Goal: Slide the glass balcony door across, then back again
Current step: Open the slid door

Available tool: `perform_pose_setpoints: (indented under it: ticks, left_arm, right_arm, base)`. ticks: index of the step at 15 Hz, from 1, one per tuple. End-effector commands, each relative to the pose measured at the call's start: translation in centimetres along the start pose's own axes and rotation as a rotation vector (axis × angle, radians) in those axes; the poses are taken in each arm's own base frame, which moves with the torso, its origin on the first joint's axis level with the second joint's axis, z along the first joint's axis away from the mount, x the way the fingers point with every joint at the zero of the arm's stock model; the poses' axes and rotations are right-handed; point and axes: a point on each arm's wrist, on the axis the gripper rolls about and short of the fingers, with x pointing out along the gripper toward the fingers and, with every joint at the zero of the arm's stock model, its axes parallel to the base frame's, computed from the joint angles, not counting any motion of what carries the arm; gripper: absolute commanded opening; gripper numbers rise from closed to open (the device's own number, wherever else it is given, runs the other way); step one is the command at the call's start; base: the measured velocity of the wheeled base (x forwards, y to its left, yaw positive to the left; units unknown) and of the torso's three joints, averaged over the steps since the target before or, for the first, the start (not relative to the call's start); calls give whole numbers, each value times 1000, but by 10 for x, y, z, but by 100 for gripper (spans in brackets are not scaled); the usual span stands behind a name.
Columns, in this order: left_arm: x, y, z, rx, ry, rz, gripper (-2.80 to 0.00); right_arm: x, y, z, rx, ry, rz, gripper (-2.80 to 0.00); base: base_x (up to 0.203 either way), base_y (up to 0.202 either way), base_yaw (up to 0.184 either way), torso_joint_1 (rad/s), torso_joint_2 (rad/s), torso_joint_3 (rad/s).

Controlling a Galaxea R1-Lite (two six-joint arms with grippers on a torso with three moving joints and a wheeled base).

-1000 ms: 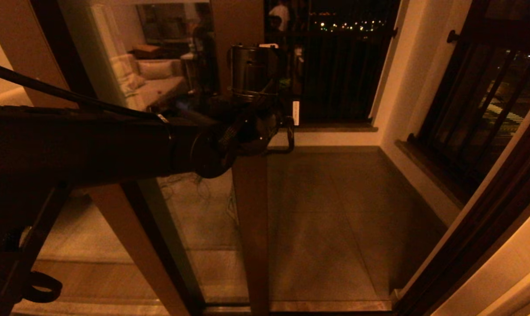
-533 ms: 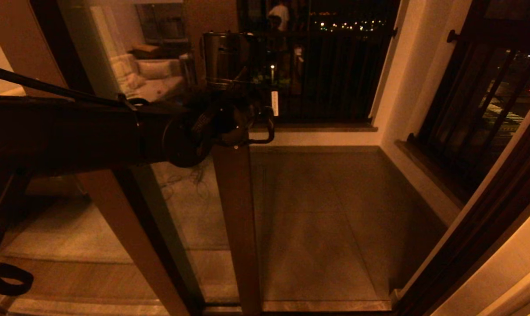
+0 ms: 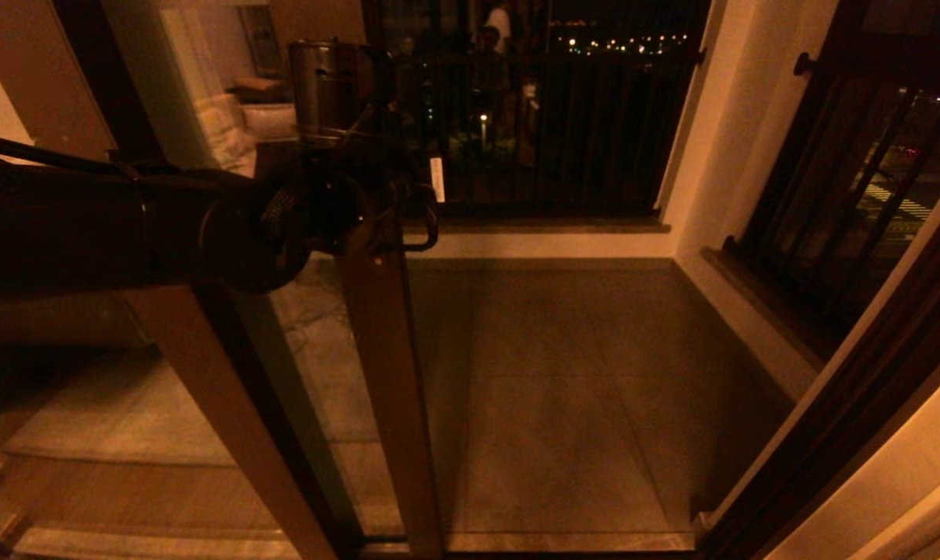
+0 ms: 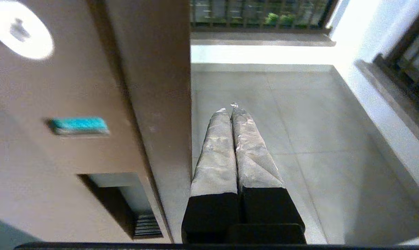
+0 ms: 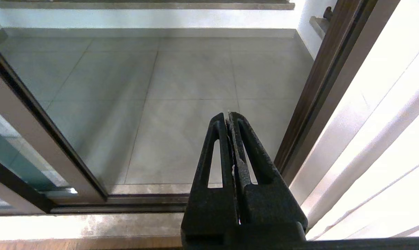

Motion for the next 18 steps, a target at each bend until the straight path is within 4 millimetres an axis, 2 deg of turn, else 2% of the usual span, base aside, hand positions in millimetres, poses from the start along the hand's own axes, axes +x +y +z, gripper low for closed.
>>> perform_pose_setpoints:
  ticks: [1, 3, 8, 18]
  left_arm:
    - [-3, 11, 8, -9, -18, 22, -280]
    - [-1, 24, 14, -14, -32, 49, -280]
    - [-2, 42, 14, -11, -25, 88, -280]
    - [-8, 64, 17, -7, -20, 138, -280]
  right_arm:
    - [0, 0, 0, -1, 2, 1, -280]
    - [0, 0, 0, -1, 1, 1, -280]
    - [0, 0, 0, -1, 2, 1, -280]
    - [0, 0, 0, -1, 2, 1, -280]
  base:
    - [0, 0, 0, 0, 0, 0]
    - [0, 0, 0, 0, 0, 0]
    - [0, 0, 0, 0, 0, 0]
    - [0, 0, 0, 0, 0, 0]
